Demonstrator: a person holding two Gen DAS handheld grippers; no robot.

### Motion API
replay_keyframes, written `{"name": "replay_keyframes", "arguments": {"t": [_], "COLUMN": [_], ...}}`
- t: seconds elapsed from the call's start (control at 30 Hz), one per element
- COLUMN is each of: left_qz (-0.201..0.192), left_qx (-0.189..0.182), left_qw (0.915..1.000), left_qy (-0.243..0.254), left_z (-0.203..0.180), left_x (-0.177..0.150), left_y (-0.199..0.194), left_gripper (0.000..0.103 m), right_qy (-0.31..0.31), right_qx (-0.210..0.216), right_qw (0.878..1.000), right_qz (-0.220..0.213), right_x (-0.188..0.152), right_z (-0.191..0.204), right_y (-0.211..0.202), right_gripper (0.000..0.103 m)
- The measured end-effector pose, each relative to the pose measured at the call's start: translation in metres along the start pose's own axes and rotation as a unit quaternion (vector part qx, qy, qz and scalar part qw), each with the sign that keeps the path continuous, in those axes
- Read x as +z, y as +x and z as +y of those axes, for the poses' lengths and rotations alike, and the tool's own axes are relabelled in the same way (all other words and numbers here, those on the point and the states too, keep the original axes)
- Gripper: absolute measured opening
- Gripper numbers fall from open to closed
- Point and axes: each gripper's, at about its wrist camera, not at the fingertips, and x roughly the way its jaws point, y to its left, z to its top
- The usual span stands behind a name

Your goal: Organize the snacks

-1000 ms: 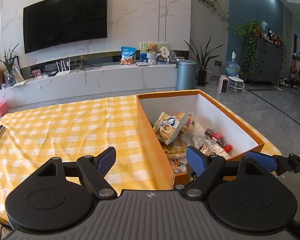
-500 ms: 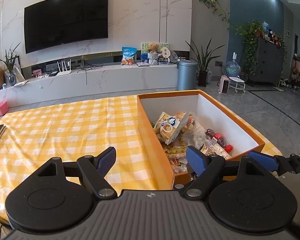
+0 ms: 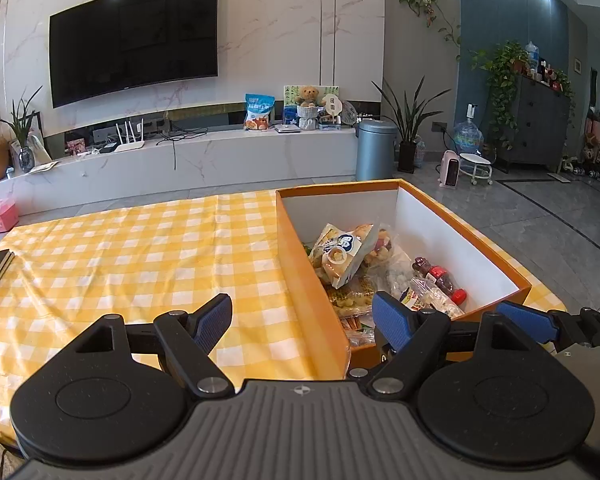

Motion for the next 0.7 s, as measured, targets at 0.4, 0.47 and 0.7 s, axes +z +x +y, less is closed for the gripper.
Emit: {"name": "replay_keyframes", "arguments": {"t": [0.4, 0.47, 0.7], "left_qz": [0.000, 0.000, 0.000], "left_qx": [0.000, 0.000, -0.001], "left_qw": [1.0000, 1.0000, 1.0000], "left_qy": [-0.001, 0.000, -0.001], "left_z": [0.0005, 0.0006, 0.0005], "left_x": [-0.0002, -0.0003, -0.0007], "left_y": [0.0002, 0.0003, 0.0002], "left_gripper": [0.093, 0.093, 0.093], "right_qy": [-0.001, -0.001, -0.005], "right_qx": [0.000, 0.000, 0.000], "right_qw": [1.000, 1.000, 1.000], "right_qz": [0.000, 0.000, 0.000], "right_x": [0.0000, -0.0002, -0.0005], "right_z": [0.0004, 0.0004, -0.0003], "right_y": [0.0002, 0.0002, -0.0002], "right_gripper": [0.089, 0.089, 0.089]}}
